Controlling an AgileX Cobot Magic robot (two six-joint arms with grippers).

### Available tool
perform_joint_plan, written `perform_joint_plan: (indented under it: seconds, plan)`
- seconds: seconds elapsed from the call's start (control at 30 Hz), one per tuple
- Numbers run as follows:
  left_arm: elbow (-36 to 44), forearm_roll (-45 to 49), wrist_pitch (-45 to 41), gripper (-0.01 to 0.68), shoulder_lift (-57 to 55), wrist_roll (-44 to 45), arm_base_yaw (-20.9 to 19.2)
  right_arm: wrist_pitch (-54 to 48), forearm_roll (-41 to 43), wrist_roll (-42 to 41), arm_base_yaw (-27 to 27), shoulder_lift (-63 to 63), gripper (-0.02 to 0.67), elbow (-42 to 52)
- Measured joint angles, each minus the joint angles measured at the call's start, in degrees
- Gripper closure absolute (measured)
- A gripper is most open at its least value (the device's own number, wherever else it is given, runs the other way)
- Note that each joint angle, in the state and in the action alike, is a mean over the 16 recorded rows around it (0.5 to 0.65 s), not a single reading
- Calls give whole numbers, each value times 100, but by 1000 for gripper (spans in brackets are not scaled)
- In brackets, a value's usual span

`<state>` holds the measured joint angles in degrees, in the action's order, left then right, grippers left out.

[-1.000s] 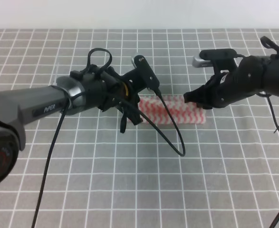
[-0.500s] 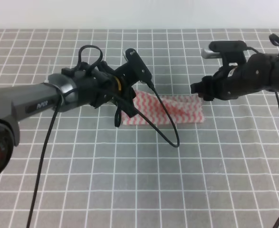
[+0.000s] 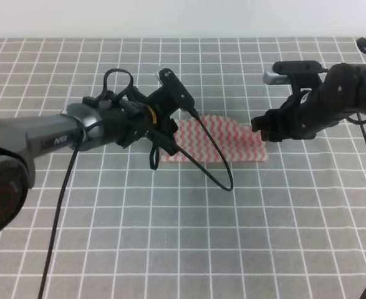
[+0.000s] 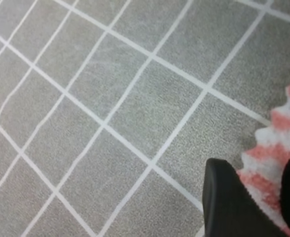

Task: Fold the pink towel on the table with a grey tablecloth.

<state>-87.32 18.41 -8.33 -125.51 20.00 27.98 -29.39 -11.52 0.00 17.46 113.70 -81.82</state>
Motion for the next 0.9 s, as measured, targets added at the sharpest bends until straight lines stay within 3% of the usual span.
perform_joint_plan:
  seconds: [0.37,0.63,0.9]
  plan:
    - [-2,-64,-69,432,462,-254,-2,-422,-153,0,0,39,284,-195]
    - [9,-342,-421,536,939,-710,141,-510,-454,0,0,194,243,-238]
    - [13,-651,-952,654,805,-928,359,-511,-674,0,0,382,249,-238]
